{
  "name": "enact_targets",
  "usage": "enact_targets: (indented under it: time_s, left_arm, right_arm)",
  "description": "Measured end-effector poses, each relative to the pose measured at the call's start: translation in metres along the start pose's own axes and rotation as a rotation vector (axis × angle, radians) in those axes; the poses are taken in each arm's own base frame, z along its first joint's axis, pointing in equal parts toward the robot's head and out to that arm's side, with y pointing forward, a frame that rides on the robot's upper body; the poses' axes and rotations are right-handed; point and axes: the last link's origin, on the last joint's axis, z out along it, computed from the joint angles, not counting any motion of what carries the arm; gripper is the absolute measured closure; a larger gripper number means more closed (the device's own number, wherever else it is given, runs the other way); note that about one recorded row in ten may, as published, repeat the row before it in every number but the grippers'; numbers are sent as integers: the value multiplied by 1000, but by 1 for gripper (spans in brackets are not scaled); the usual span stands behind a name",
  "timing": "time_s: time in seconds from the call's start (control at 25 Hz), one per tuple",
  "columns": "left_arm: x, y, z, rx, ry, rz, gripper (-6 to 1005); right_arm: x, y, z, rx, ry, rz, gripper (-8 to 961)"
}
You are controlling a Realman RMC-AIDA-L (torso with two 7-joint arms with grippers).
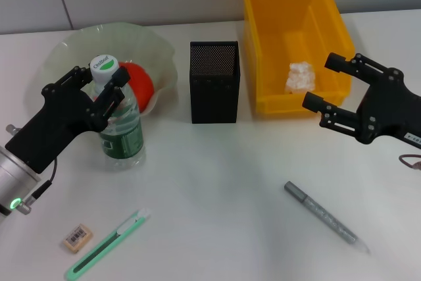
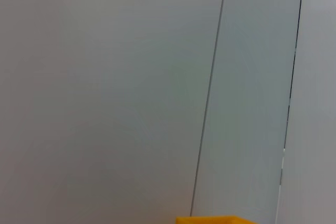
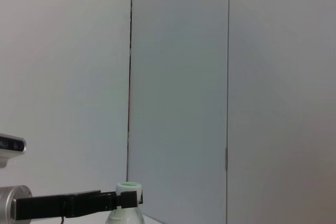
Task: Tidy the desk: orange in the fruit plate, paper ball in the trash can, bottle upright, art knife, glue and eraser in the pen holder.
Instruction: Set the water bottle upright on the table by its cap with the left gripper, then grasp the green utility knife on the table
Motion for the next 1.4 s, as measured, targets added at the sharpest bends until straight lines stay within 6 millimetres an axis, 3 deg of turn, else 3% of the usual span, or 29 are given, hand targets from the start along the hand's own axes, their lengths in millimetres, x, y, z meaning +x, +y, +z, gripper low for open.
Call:
enact_targets:
  time_s: [1.12,1.24,1.4]
  left_arm:
    - [0,3,2,-25,-4,-6,444]
    - [2,5,1,-36,10,-2,221]
    - [3,6,1,-42,18,-1,150]
  right_arm:
    - [-2,-2,2,0,-2,-5,185]
    - [-2,-2,2,0,-2,-5,185]
    - [-2,-2,2,-1,-3,-5,185]
